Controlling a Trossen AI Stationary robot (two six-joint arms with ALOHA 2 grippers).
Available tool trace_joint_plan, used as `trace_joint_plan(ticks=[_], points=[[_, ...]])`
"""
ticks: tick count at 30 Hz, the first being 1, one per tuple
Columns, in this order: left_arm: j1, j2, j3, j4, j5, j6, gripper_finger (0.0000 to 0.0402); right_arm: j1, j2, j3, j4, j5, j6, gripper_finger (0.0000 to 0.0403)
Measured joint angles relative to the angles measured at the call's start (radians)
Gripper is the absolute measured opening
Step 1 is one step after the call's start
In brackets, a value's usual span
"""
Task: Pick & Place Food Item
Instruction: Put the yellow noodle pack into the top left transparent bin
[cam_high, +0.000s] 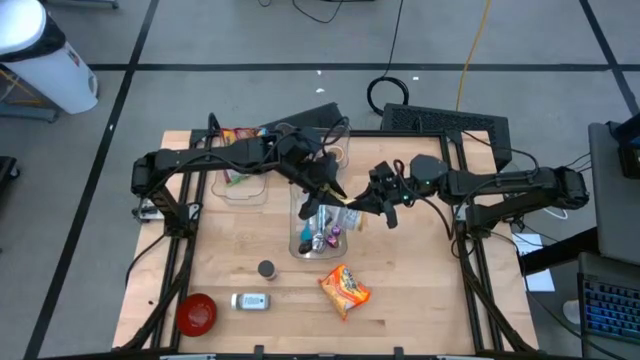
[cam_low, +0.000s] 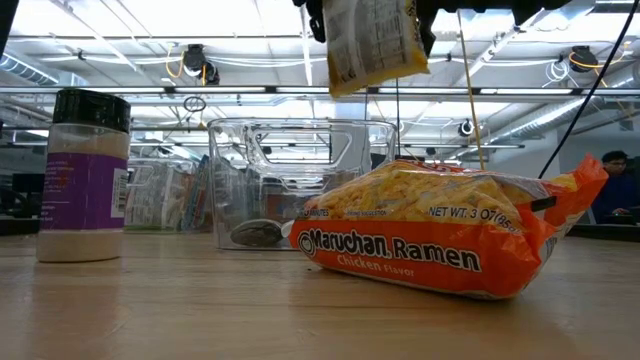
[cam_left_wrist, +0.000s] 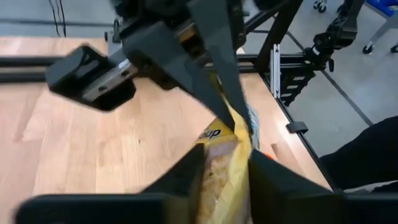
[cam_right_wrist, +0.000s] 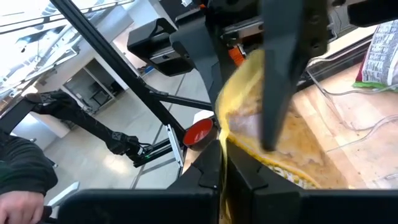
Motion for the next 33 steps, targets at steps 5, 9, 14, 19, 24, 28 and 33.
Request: trace_joint_plan(ticks=[5, 9, 14, 19, 24, 28, 33], points=[[0.001, -0.002, -0.001, 0.037, 0.038, 0.036, 0.0012, -0.001, -0.003, 0.000, 0.007, -0.008, 0.000, 0.0000], [0.007, -0.005, -0.002, 0.040, 0.050, 0.039, 0.0012, -0.001, -0.002, 0.000, 0.043, -0.018, 0.000, 0.0003], [0.032, -0.006, -0.001, 0.042, 0.092, -0.009, 0.0006, -0.029, -0.012, -0.001, 0.060, -0.020, 0.012, 0.0034], [0.070, -0.033, -0.001, 0.032, 0.123, -0.041, 0.0004, -0.081, -0.039, 0.000, 0.067, -0.023, 0.030, 0.0079], [0.120, -0.097, -0.001, -0.026, 0.115, -0.014, 0.0003, -0.142, -0.066, 0.000, 0.061, -0.020, 0.031, 0.0118], [0.167, -0.165, -0.001, -0.100, 0.092, 0.011, 0.0003, -0.186, -0.089, 0.000, 0.054, -0.019, 0.031, 0.0134], [0.228, -0.272, -0.001, -0.210, 0.047, 0.043, 0.0003, -0.229, -0.119, 0.000, 0.024, -0.019, 0.031, 0.0138]])
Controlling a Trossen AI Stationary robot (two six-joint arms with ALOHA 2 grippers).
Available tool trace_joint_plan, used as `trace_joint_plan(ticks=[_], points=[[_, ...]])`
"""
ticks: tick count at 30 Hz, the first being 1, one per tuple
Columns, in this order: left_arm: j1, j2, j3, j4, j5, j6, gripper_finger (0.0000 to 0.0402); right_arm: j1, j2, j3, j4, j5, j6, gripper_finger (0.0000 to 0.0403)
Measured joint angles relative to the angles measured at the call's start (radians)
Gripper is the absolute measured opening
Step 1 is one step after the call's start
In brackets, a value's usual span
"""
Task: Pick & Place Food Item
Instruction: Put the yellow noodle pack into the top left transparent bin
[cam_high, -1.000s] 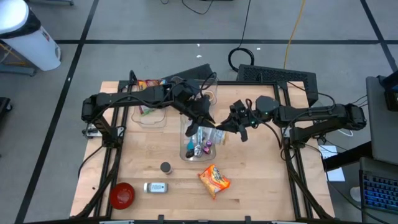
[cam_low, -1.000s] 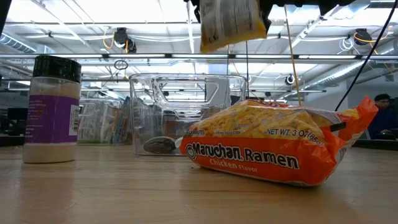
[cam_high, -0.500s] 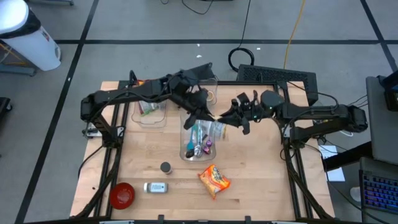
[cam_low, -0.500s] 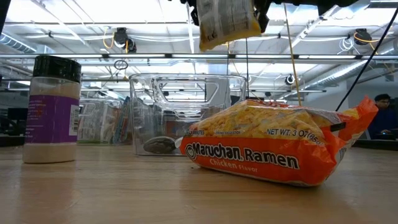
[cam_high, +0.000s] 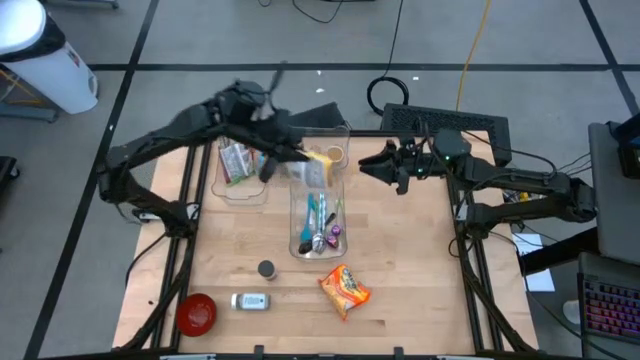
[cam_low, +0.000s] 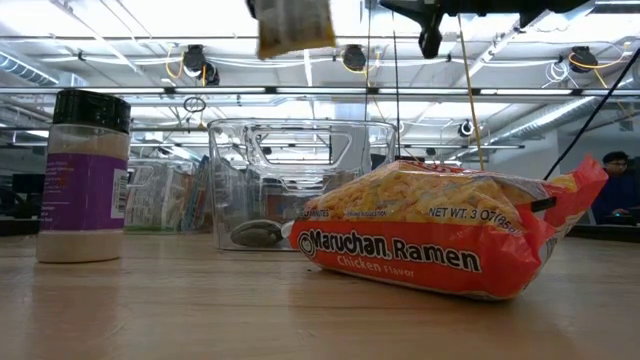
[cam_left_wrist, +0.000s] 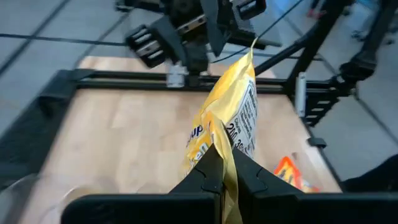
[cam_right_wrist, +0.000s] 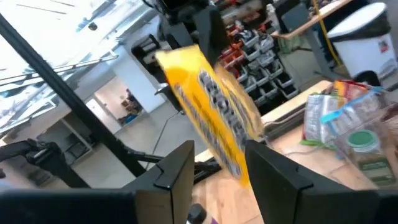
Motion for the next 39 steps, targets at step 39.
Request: trace_joint_plan(ticks=[39], points=[[0.488, -0.655, -0.767, -0.052, -0.205, -0.148, 0.0004, -0.026, -0.005, 0.000, -0.010, 0.062, 0.027, 0.0126]])
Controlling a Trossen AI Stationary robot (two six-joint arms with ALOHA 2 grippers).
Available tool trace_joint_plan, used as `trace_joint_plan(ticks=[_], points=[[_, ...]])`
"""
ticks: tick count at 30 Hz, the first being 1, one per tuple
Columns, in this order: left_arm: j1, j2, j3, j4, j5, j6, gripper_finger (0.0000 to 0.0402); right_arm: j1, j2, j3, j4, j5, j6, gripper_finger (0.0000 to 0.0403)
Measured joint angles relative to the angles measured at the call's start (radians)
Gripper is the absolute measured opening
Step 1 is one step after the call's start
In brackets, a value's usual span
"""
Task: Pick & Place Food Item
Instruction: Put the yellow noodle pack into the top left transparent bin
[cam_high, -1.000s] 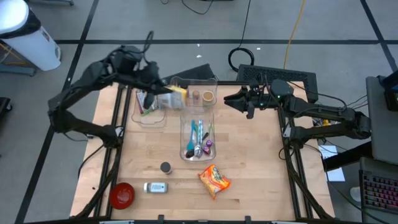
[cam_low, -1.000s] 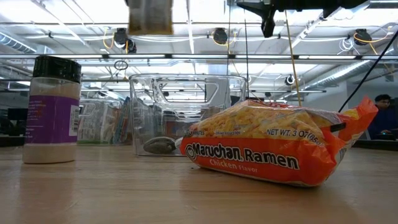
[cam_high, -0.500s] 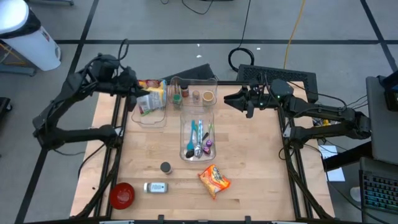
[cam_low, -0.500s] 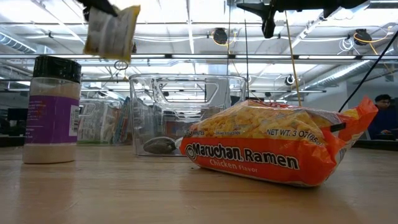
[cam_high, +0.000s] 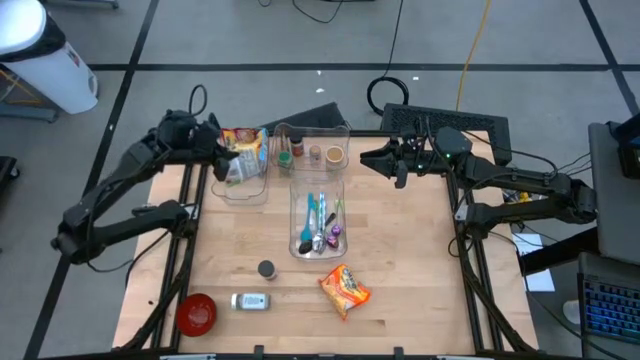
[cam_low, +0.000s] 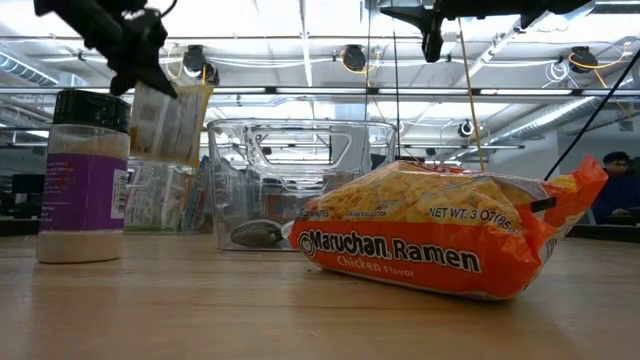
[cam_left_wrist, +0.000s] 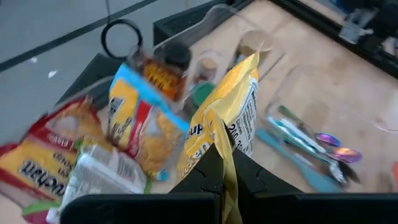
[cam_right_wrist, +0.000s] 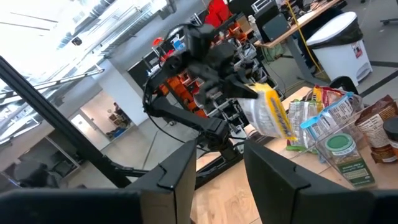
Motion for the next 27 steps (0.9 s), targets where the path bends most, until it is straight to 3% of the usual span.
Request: trace_joint_plan(ticks=[21, 27], points=[[0.230, -0.001, -0.306, 0.221, 0.005, 0.012, 0.0007, 0.000, 0.000, 0.000, -0.051, -0.001, -0.005, 0.0122], [0.256, -0.001, -0.362, 0.254, 0.053, 0.047, 0.0006, 0.000, 0.000, 0.000, -0.053, -0.001, -0.005, 0.0123]])
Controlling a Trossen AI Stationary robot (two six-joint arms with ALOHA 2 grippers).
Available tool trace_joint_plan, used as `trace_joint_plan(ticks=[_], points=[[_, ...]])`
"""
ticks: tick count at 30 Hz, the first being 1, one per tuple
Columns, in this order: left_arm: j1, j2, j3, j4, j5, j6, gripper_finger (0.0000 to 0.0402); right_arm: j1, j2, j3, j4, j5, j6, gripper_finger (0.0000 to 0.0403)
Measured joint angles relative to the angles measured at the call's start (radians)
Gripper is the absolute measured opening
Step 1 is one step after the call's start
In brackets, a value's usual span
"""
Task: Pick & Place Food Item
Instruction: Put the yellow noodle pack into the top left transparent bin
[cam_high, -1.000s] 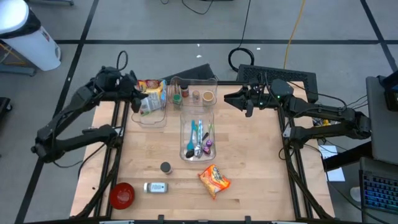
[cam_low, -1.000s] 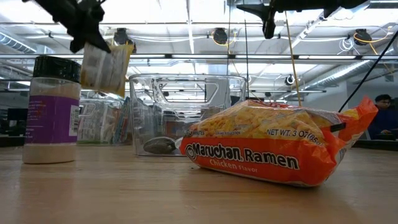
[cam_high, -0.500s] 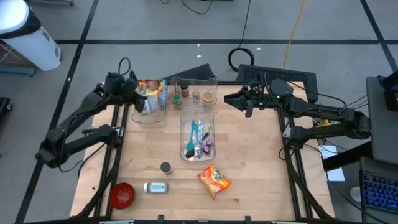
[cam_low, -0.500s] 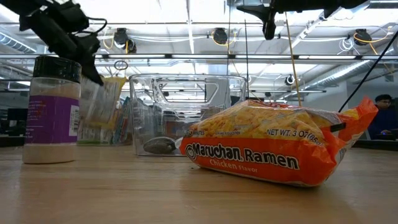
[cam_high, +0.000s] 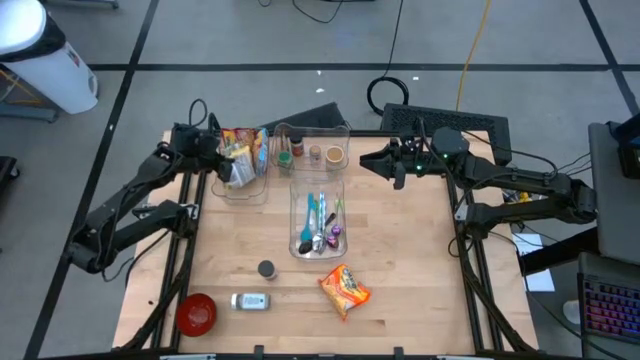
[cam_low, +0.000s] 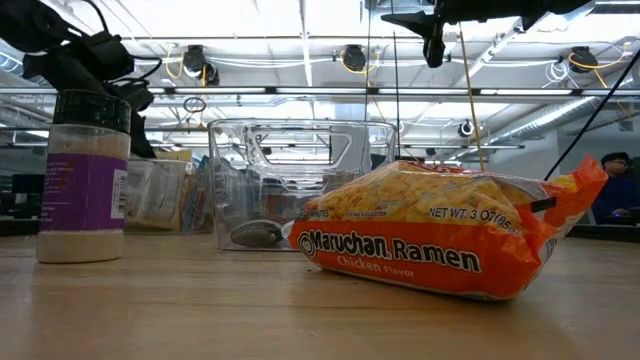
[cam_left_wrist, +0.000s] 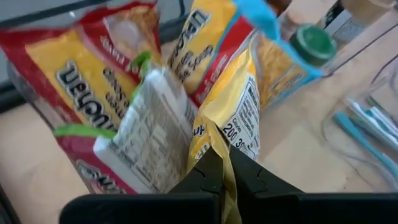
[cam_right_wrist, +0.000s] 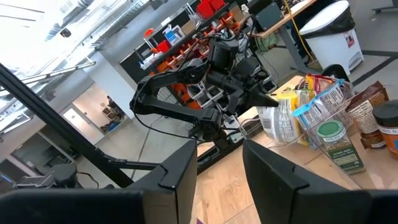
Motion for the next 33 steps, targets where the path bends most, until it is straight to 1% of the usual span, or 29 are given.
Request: trace_joint_plan(ticks=[4, 7, 12, 33], points=[[0.007, 0.000, -0.011, 0.021, -0.001, 0.001, 0.0006, 0.000, 0.000, 0.000, 0.000, 0.000, 0.000, 0.0121], [0.007, 0.000, -0.011, 0.019, -0.030, 0.002, 0.0004, 0.000, 0.000, 0.000, 0.000, 0.000, 0.000, 0.0119], [0.007, 0.000, -0.011, 0.019, -0.078, -0.005, 0.0022, 0.000, 0.000, 0.000, 0.000, 0.000, 0.000, 0.0120], [0.007, 0.000, -0.011, 0.005, -0.132, 0.002, 0.0027, 0.000, 0.000, 0.000, 0.000, 0.000, 0.000, 0.0118]])
